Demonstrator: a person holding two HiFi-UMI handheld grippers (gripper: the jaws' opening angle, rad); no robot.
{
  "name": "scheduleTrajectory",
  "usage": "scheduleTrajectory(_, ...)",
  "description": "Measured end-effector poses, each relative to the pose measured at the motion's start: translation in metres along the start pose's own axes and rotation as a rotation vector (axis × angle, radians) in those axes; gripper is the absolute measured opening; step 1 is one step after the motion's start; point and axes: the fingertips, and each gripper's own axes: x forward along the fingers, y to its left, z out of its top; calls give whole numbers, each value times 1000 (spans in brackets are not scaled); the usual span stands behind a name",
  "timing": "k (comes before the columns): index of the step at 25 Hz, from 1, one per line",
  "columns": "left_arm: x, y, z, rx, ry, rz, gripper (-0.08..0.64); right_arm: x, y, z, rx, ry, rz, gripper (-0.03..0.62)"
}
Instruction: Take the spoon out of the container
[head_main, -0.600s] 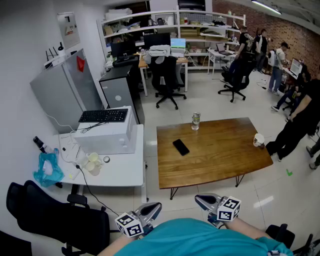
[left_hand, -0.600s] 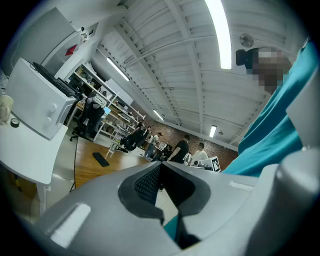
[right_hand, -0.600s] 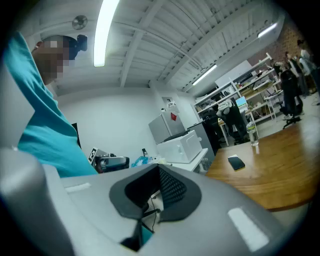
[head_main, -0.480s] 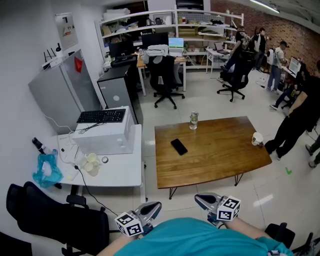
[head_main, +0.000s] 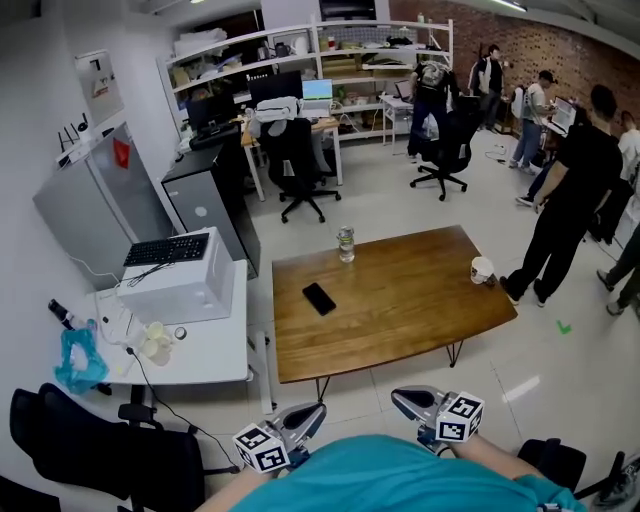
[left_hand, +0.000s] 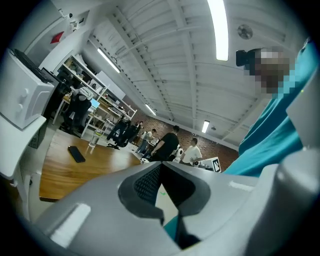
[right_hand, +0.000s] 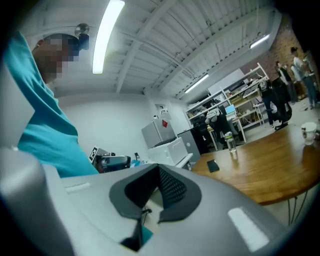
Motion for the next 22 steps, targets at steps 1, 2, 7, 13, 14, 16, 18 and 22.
scheduleTrajectory(1,14,-7,-5,-9,0,-6,0,-14,-6,2,-1,3,-8,2)
scheduleTrajectory(2,29,-12,-11,-17,0,-14,0,-27,-14,2,-1,7,-17,2)
scheduleTrajectory(7,105,-24,-37,-35,13,-78,0,-77,-64,7,-13,21,-55,2)
scheduleTrajectory(13,150,3,-29,-67,5,-129,0,-89,-109,18,-24,39,-124,2)
scheduleTrajectory(14,161,13,-28,-75,9,-137,0,-86,-122,21,-24,38,-134,2)
scheduleTrajectory(16,181,38,-30,-88,17,-157,0,-78,-149,23,-22,34,-155,2)
scheduleTrajectory(18,200,79,-32,-88,16,-183,0,-61,-185,20,-27,35,-176,2)
scheduleTrajectory(22,234,185,-45,-144,13,-234,0,-21,-264,0,-42,56,-255,2)
